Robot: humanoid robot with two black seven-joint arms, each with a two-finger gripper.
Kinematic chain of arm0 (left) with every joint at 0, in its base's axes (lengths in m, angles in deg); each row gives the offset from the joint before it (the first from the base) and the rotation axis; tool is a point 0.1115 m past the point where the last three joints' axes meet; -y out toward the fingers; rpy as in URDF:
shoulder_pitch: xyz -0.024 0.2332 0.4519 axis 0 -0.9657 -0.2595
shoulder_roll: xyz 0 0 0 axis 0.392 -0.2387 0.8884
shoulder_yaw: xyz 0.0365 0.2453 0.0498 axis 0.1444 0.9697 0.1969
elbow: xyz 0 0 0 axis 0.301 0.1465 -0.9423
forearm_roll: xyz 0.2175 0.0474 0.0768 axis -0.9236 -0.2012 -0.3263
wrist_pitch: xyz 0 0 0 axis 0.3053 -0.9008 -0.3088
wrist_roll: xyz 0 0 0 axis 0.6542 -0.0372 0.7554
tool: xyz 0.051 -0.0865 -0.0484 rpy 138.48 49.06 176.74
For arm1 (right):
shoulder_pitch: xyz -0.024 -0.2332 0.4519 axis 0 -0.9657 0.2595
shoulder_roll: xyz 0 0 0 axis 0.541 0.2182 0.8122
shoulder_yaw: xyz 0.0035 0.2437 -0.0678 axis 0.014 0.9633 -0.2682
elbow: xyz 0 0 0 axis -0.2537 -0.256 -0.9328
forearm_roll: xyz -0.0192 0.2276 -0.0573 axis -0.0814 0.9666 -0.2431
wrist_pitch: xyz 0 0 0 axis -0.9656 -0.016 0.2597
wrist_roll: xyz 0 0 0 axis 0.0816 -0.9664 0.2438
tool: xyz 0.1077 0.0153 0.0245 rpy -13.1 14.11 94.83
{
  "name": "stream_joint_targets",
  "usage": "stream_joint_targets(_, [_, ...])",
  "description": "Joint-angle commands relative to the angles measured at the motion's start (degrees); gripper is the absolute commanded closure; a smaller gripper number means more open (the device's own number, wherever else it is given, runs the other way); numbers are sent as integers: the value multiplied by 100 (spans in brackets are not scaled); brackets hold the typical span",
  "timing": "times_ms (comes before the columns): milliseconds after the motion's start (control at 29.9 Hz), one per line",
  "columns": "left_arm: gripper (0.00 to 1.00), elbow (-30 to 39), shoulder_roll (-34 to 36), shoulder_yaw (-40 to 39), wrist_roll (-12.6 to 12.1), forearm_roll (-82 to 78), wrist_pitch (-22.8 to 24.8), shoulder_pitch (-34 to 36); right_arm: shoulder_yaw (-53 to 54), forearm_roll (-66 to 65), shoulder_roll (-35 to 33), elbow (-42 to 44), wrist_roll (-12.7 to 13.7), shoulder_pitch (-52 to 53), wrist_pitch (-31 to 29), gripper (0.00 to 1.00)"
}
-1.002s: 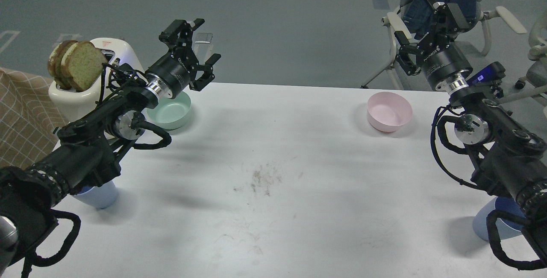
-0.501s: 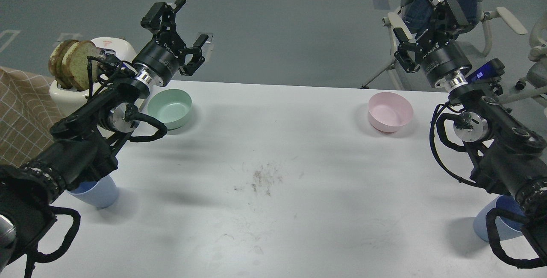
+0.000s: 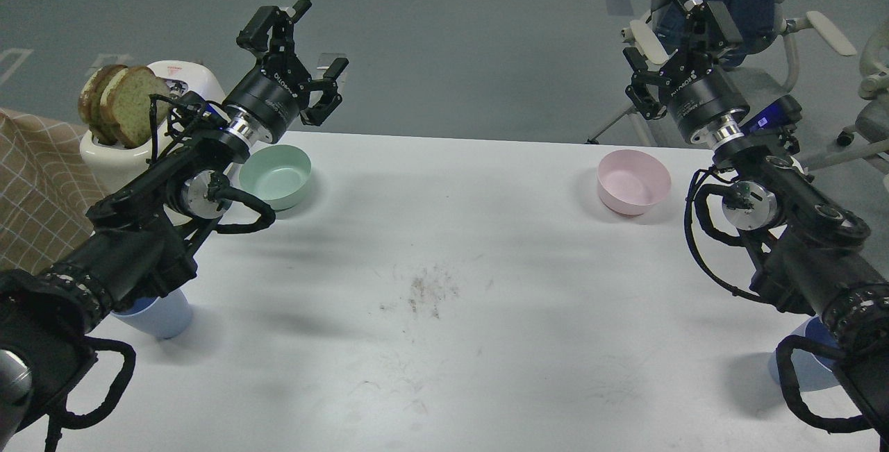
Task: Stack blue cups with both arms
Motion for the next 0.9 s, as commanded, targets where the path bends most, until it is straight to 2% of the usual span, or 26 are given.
stream_joint_targets(0, [2, 4, -10, 1, 1, -1, 0, 18, 3, -5, 21, -12, 0, 3, 0, 0])
stream_joint_targets(868, [2, 74, -1, 1, 1, -221, 17, 1, 3, -5, 153, -4, 0, 11, 0, 0])
